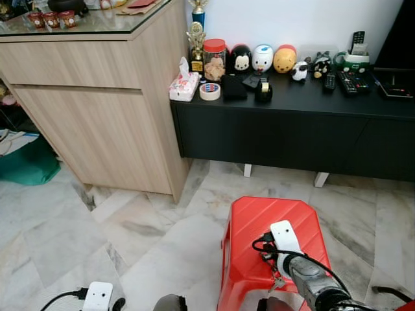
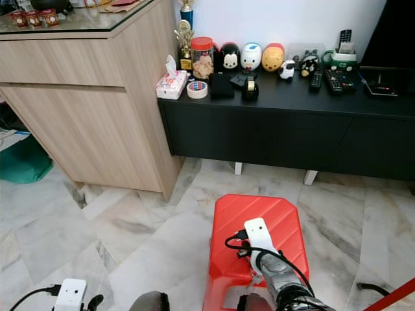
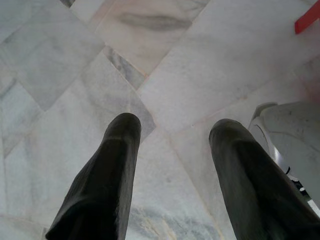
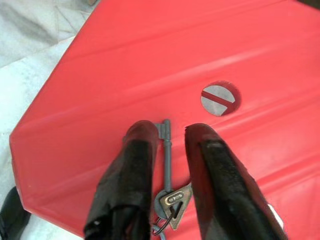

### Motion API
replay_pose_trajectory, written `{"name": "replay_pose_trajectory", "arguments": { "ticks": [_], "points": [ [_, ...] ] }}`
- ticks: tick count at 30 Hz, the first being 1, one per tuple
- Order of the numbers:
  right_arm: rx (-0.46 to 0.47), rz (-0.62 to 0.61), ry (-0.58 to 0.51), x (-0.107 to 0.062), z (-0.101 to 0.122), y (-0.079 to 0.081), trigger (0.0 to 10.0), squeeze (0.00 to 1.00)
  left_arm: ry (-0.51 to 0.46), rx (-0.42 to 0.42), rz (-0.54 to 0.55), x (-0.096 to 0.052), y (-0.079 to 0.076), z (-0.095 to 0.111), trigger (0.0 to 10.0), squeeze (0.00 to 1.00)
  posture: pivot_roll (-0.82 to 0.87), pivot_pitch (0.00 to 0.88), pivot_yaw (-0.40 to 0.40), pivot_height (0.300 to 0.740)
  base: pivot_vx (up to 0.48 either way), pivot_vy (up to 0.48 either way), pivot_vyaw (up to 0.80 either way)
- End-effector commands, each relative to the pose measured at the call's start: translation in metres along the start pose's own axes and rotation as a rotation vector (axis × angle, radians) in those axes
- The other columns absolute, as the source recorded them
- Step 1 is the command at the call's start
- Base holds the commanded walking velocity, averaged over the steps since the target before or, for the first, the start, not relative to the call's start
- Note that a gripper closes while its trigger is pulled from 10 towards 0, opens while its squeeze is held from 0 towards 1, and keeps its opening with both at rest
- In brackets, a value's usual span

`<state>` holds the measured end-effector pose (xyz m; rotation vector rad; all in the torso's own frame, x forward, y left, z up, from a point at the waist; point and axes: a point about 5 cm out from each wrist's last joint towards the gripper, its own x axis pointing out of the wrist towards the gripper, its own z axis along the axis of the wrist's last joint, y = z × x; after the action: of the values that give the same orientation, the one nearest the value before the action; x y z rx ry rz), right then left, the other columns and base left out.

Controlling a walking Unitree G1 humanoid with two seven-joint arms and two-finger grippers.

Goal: Hang keys on a hook

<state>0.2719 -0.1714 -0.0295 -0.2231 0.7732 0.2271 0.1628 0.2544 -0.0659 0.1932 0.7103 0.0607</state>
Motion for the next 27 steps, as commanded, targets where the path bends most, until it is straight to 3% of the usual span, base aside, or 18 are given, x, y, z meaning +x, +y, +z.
{"name": "replay_pose_trajectory", "arguments": {
  "ticks": [1, 18, 19, 27],
  "points": [
    [-0.023, 0.018, 0.016, 0.001, 0.004, 0.001, 10.0, 1.0, 0.021, 0.027, -0.002, -0.003, 0.005, -0.005, 10.0, 0.0, 0.14, 0.0, 0.036, 0.635, 0.0, 0.0, 0.0],
    [-0.048, 0.061, 0.075, -0.001, -0.016, 0.011, 10.0, 1.0, 0.005, 0.042, -0.027, -0.009, 0.0, -0.013, 10.0, 0.0, 0.15, 0.028, 0.041, 0.635, 0.0, 0.0, 0.0],
    [-0.037, 0.063, 0.084, -0.001, -0.019, 0.011, 10.0, 0.0, 0.001, 0.046, -0.032, -0.01, -0.001, -0.014, 10.0, 0.0, 0.16, 0.043, 0.041, 0.635, 0.0, 0.0, 0.0],
    [-0.019, 0.077, 0.1, -0.001, -0.024, 0.016, 10.0, 0.0, -0.019, 0.057, -0.041, -0.019, 0.002, -0.021, 10.0, 0.0, 0.17, 0.077, 0.047, 0.635, 0.0, 0.0, 0.0]
  ]
}}
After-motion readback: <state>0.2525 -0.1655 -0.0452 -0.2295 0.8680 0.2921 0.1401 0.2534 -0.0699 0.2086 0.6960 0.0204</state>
